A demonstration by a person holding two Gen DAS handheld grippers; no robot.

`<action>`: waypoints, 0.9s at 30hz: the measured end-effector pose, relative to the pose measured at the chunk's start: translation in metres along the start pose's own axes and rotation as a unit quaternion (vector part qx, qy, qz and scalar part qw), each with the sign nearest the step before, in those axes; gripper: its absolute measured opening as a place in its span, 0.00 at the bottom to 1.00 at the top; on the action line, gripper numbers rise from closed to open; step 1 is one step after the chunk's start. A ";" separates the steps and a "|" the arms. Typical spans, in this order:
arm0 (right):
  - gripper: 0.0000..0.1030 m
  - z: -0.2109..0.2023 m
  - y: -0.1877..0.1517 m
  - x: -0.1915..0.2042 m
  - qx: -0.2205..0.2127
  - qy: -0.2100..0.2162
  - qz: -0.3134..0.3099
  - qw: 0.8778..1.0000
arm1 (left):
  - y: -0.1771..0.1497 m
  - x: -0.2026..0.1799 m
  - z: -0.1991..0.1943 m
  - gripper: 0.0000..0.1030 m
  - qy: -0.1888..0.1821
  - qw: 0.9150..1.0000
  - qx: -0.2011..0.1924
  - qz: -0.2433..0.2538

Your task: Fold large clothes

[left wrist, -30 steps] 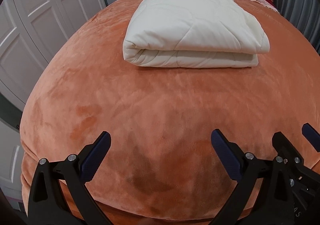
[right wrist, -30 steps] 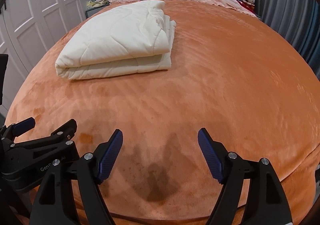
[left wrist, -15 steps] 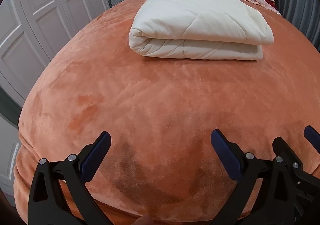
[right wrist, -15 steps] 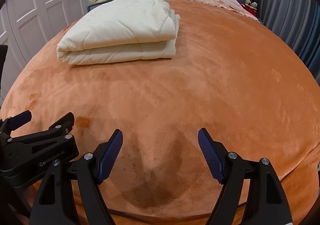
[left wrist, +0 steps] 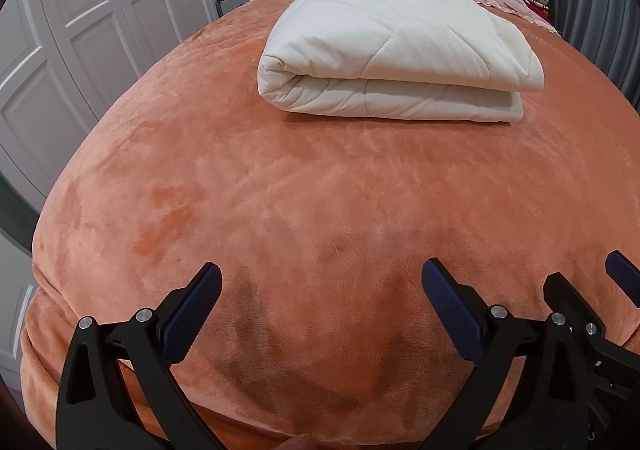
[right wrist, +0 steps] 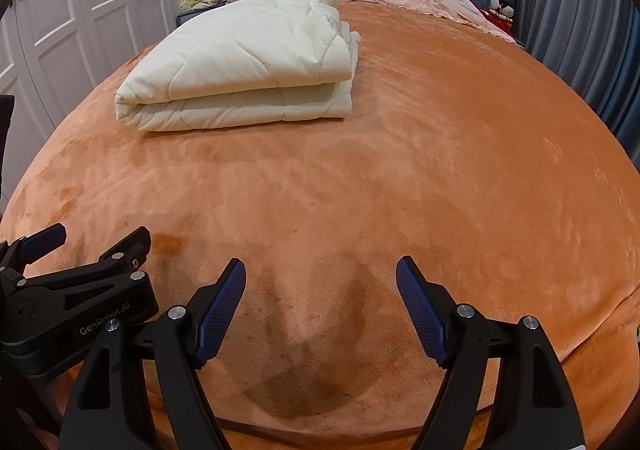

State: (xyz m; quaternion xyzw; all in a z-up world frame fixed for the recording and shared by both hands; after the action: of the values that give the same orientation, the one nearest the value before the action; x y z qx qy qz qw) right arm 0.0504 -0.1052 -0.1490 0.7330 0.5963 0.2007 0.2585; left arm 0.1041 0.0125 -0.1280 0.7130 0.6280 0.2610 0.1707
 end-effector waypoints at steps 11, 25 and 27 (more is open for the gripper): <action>0.73 -0.003 0.002 -0.003 -0.003 -0.003 0.005 1.000 | 0.002 0.000 -0.003 0.95 0.002 1.000 -0.001 0.003; 0.73 -0.006 0.003 -0.001 -0.007 0.002 0.007 1.000 | 0.003 0.002 -0.001 0.95 -0.023 1.000 -0.002 -0.012; 0.73 -0.006 0.003 -0.001 -0.006 0.002 0.009 1.000 | 0.002 0.002 -0.001 0.95 -0.028 0.999 -0.003 -0.016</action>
State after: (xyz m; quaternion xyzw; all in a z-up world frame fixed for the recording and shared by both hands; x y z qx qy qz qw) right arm 0.0485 -0.1055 -0.1424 0.7361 0.5893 0.2082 0.2598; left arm 0.1053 0.0146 -0.1262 0.7095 0.6335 0.2402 0.1940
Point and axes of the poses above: each gripper's, at about its wrist camera, not at the fingertips, and z roughly the way its jaws point, x to its left, y to its top, the point moved 6 cm from there along z, roughly the way its jaws point, and after that the axes turned 5 degrees about y, right-handed, at the moved point
